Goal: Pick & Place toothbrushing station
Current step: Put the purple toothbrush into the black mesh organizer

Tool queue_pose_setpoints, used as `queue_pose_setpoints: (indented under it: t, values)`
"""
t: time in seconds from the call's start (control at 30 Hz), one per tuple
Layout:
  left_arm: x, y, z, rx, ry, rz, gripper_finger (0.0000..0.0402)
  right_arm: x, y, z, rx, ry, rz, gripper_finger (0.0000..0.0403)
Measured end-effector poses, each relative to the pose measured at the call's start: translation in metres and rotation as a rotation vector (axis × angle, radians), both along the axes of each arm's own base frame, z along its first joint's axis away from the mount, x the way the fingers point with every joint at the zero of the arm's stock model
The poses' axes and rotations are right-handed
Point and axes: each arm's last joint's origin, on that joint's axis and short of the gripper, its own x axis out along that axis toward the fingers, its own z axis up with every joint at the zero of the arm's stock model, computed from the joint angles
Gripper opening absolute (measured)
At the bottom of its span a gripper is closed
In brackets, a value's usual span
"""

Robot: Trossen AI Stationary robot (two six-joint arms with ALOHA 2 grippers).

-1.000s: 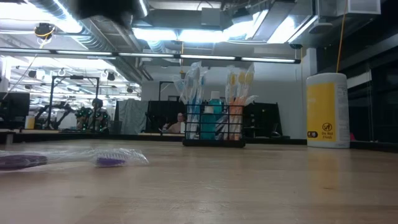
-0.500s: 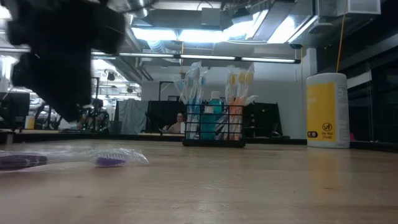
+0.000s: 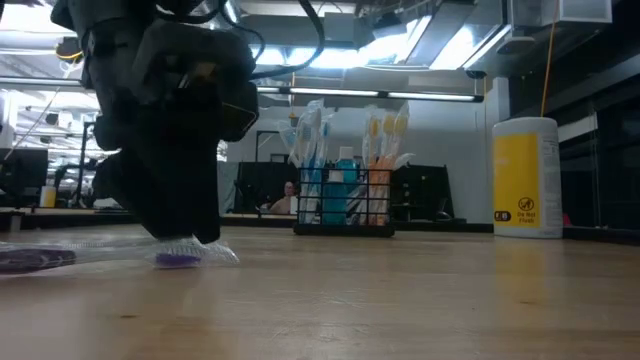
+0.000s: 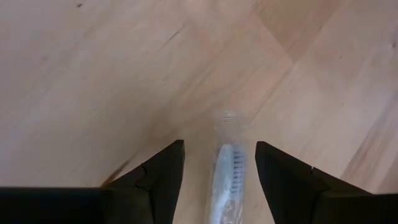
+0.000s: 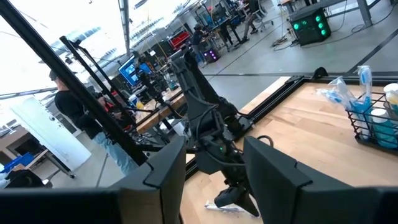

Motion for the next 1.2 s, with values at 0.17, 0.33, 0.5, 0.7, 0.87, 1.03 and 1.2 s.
queue_pose_setpoints:
  t: [0.17,0.33,0.5,0.7,0.87,1.03,1.2]
  values:
    - [0.003,0.004,-0.006,-0.039,0.041,-0.013,0.0178,0.000,0.000,0.000,0.000,0.001,0.002,0.0164]
    - [0.003,0.004,-0.010,-0.050,0.062,-0.035,0.0086,0.000,0.000,0.000,0.000,0.001,0.001,0.0164]
    - [0.007,0.006,-0.002,-0.079,0.000,-0.072,0.0010,0.000,0.000,0.000,-0.001,-0.002,-0.005,0.0164]
    - [0.020,0.021,0.041,-0.045,-0.290,-0.013,0.0002,0.007,-0.002,-0.001,0.007,0.022,0.019,0.0164]
    - [0.018,0.029,0.097,0.061,-0.615,0.095,0.0002,0.027,-0.009,-0.003,0.018,0.091,0.074,0.0164]
    - [0.002,0.042,0.146,0.215,-0.836,0.234,0.0002,0.054,-0.024,-0.005,0.001,0.178,0.120,0.0164]
    - [-0.004,0.046,0.175,0.254,-1.023,0.297,0.0001,0.081,-0.043,-0.006,-0.028,0.242,0.150,0.0164]
